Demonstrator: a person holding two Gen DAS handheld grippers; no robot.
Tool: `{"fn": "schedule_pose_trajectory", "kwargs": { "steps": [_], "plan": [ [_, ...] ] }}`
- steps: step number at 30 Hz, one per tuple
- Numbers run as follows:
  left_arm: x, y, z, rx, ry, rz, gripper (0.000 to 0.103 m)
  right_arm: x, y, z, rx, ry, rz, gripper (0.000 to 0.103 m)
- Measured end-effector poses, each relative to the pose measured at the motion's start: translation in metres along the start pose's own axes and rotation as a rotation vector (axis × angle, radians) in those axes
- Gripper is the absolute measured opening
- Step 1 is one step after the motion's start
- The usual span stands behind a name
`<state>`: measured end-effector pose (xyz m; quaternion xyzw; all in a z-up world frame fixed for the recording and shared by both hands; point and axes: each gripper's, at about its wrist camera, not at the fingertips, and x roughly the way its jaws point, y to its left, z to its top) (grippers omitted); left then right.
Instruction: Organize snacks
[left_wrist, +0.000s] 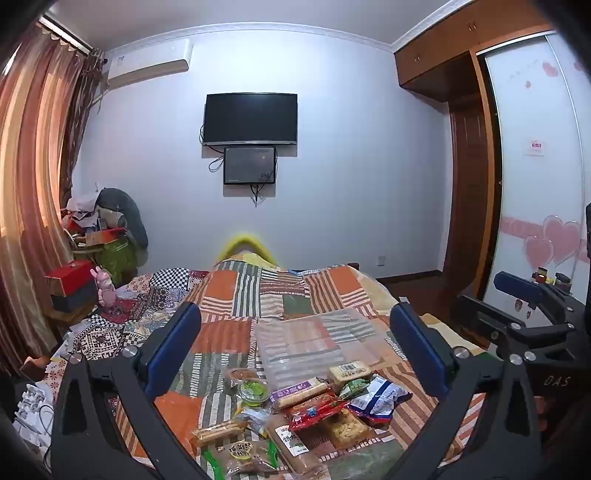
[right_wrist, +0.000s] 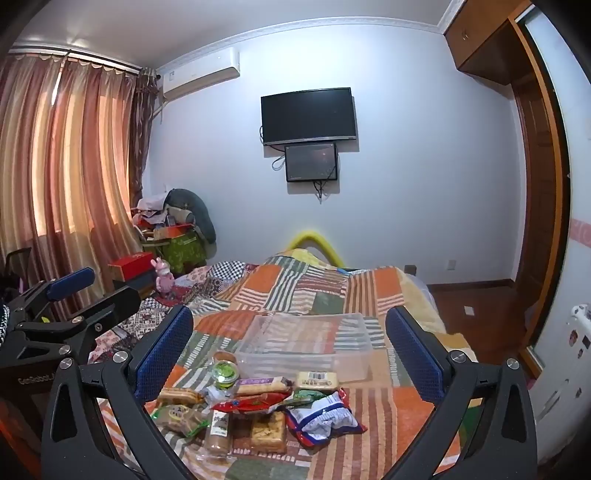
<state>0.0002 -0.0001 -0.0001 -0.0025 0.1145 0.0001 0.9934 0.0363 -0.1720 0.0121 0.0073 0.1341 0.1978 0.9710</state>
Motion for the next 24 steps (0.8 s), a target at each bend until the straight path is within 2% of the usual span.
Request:
{"fn": "schedule_pose_trajectory", "kwargs": {
  "steps": [12,13,24],
  "plan": [
    [0.003,-0.006,-0.002,-0.002,0.004,-0.005,0.103,0.003,0.0,-0.001,-0.003,0.001,-0.017,0.103],
    [0.0,-0.006,0.0,-0.002,0.002,-0.006,0.103,-0.006,-0.001,0.001,0.001,-0.01,-0.003,0.103],
    [-0.001,0.0,-0.001,-0.008,-0.004,-0.014,0.103,-0.004,0.001,0.004,0.006,-0.019,0.008,0.103]
  ]
}}
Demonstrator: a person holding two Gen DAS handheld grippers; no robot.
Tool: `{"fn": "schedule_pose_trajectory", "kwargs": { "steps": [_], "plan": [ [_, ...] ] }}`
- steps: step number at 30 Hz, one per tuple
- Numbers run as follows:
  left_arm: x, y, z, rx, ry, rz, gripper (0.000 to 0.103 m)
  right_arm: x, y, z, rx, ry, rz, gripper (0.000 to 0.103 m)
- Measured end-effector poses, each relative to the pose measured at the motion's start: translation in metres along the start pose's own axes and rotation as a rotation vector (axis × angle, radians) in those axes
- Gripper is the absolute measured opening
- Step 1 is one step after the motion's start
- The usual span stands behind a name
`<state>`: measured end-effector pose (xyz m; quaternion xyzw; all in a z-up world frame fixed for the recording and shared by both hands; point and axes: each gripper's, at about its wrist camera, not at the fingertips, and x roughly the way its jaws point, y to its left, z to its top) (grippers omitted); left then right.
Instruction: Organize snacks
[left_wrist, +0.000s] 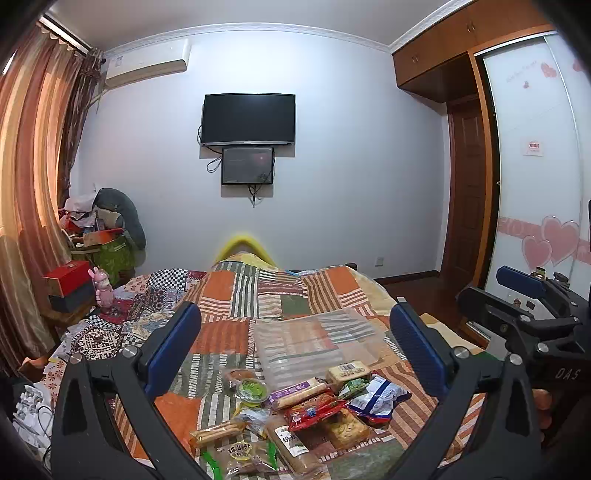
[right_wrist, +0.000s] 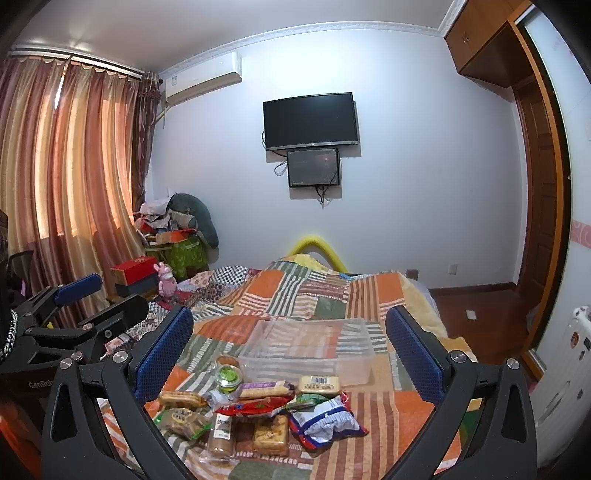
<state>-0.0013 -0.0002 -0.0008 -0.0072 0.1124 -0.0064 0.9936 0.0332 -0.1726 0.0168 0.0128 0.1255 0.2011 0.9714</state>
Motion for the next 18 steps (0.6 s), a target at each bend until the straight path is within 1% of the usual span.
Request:
{"fn": "schedule_pose_trajectory", "kwargs": {
  "steps": [18],
  "plan": [
    [-0.0017,-0.0006,0.0013,0.006,0.004,-0.012,0.103,0.0007,-0.0037,-0.0006,0.005,-0.004,0.0,0.103]
  ]
}}
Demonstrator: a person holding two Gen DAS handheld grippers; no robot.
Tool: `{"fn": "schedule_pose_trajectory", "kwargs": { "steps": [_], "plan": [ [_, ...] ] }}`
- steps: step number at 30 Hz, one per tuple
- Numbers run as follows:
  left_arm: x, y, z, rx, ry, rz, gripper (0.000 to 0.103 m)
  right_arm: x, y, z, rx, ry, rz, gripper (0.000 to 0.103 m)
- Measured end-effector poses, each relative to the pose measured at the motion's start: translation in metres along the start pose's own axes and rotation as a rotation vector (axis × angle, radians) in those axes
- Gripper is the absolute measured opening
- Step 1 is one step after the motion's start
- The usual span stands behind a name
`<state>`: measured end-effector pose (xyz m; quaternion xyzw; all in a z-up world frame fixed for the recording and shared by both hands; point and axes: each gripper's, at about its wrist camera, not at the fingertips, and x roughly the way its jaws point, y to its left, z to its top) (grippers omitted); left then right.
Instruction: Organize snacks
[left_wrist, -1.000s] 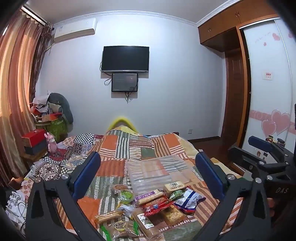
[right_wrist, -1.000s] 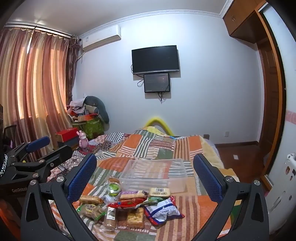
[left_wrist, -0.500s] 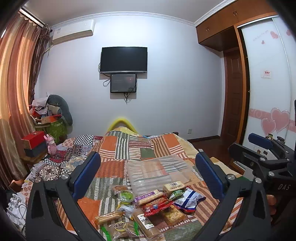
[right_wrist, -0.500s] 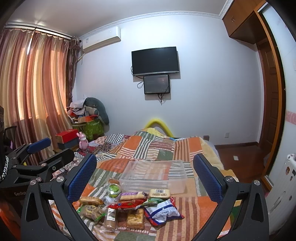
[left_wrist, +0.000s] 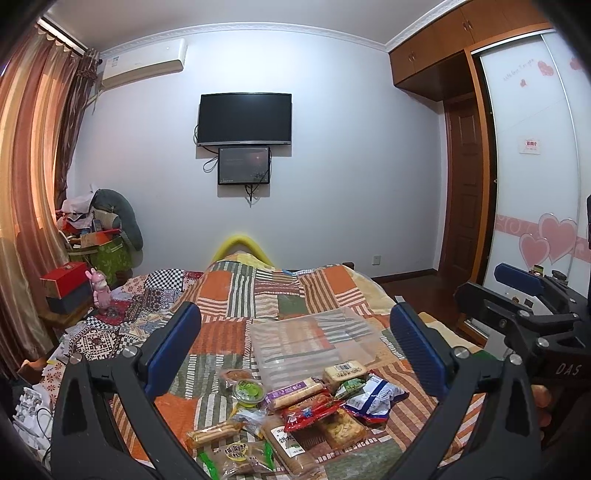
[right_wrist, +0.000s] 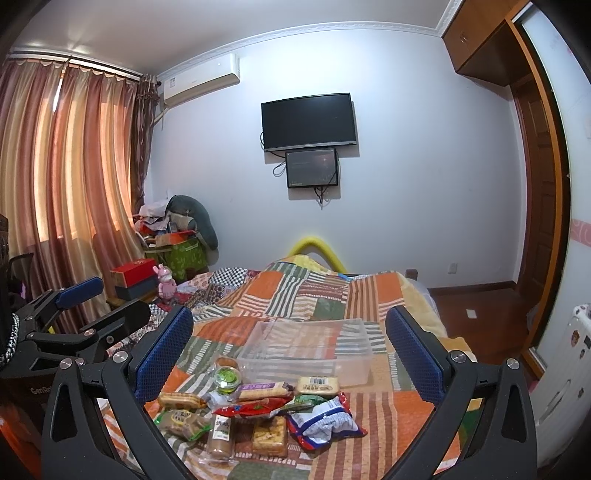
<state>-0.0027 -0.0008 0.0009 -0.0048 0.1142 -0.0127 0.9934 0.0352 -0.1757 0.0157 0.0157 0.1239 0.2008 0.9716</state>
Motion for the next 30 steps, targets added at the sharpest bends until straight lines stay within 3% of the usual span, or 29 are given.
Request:
{"fn": "schedule_pose_trajectory", "kwargs": {
  "steps": [30],
  "plan": [
    [0.0022,0.0035,0.0019,-0.014,0.01,-0.007,0.103,-0.0003,0.0014,-0.0011,0.0,0.009,0.001,0.103]
  ]
}}
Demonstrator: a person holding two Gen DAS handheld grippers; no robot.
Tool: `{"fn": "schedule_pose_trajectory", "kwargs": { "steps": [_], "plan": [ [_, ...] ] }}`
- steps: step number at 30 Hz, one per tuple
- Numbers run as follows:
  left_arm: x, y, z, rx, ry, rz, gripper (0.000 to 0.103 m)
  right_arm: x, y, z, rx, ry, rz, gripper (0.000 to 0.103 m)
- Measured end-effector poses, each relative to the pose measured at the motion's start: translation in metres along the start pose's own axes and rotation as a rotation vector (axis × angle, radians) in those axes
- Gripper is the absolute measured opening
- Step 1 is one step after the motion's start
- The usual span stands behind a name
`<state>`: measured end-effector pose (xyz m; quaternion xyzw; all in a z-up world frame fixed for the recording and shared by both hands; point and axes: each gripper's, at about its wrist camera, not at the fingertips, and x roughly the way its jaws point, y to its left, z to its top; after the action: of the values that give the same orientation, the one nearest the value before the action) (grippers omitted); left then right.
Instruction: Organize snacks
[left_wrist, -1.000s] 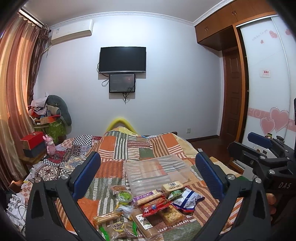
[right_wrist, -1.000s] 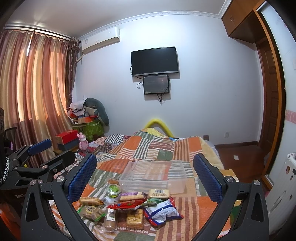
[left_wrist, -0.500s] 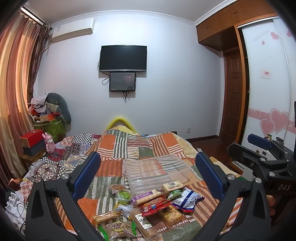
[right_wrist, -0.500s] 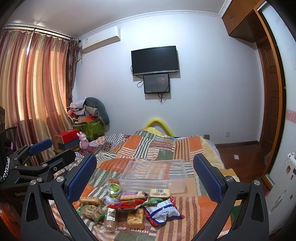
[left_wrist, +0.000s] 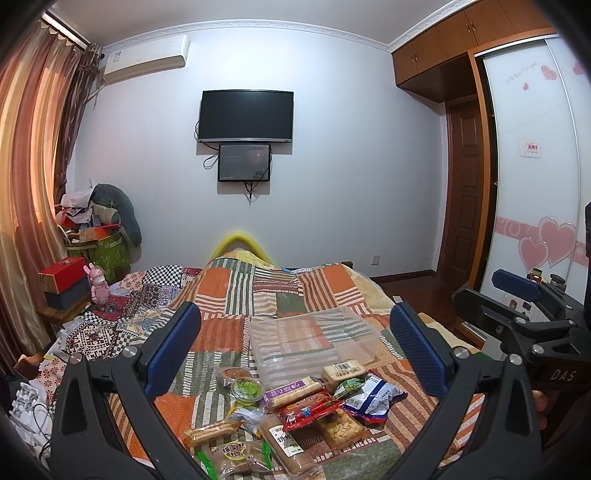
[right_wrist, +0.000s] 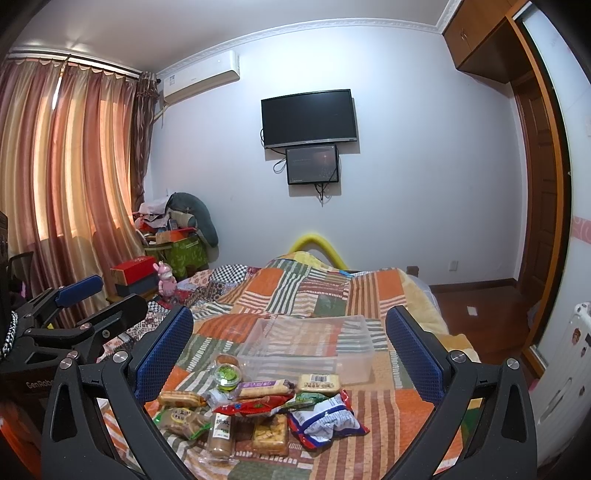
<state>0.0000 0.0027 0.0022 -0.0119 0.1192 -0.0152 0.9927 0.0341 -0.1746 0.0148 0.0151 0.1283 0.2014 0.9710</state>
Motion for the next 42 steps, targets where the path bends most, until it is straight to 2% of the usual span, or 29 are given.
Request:
{"fn": "schedule_pose_trajectory", "kwargs": {
  "steps": [18,22,26,32,38,42],
  "plan": [
    [0.005,0.008,-0.003,-0.022,0.006,0.012,0.103,0.008,-0.003,-0.006,0.009,0.026,0.001,0.103],
    [0.011,0.012,-0.005,-0.022,0.023,0.02,0.092,0.015,-0.007,-0.009,0.017,0.055,0.003,0.1],
    [0.02,0.021,-0.01,-0.009,0.053,0.037,0.081,0.024,-0.012,-0.014,0.018,0.098,0.005,0.088],
    [0.045,0.044,-0.025,0.047,0.136,0.076,0.069,0.045,-0.023,-0.028,0.024,0.196,0.004,0.073],
    [0.079,0.081,-0.048,0.043,0.271,0.089,0.062,0.069,-0.042,-0.047,0.052,0.315,-0.012,0.063],
    [0.1,0.101,-0.069,0.03,0.358,0.086,0.062,0.083,-0.053,-0.063,0.062,0.397,-0.023,0.058]
  ]
}}
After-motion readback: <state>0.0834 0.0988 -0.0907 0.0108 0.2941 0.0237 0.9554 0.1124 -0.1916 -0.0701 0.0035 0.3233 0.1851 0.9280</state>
